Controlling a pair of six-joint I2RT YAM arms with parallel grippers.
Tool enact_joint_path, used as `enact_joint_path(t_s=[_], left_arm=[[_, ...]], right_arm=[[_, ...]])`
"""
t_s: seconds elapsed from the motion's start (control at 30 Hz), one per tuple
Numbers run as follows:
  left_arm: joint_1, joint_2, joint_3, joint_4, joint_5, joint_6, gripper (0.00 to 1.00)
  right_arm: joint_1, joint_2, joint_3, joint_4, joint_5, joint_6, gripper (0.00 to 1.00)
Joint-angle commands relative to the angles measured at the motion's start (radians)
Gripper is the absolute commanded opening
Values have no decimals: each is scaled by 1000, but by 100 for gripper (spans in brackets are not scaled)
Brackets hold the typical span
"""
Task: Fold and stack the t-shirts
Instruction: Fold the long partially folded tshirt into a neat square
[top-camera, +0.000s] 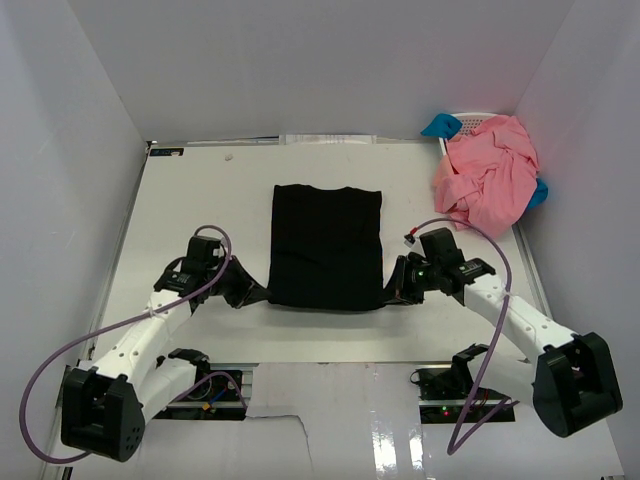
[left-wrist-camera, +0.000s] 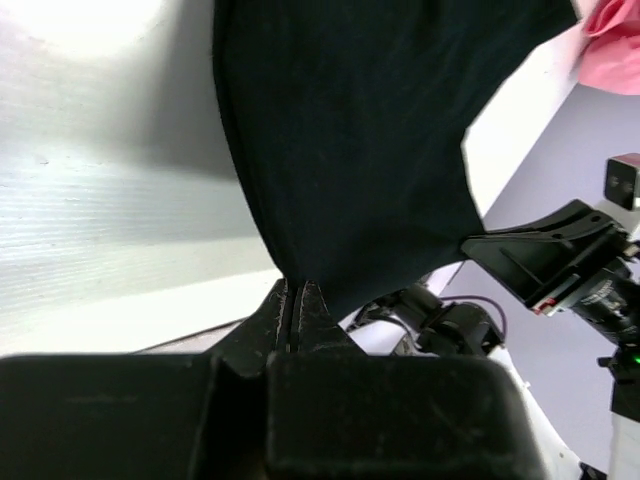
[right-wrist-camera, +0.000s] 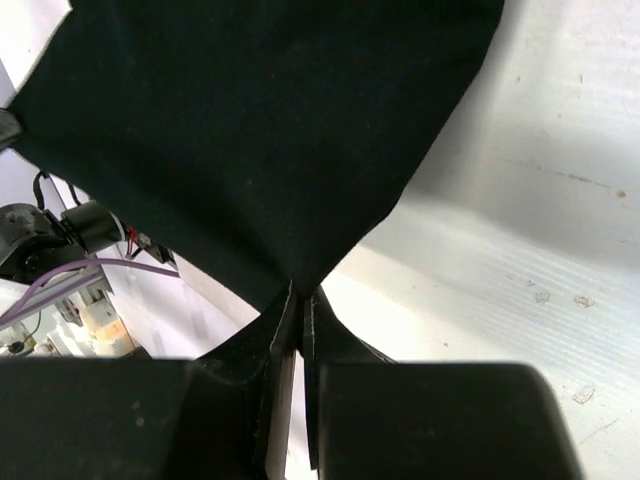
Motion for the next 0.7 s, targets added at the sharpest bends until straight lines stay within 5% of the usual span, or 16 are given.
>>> enact_joint_path(t_s=[0.0,0.67], left_arm=[[28,53,117,-11,-11,5,0],[88,482,660,64,-65,71,0]], right_arm=[[-1,54,89,-48,-14,-39,8],[-33,370,680,-197,209,-186,8]])
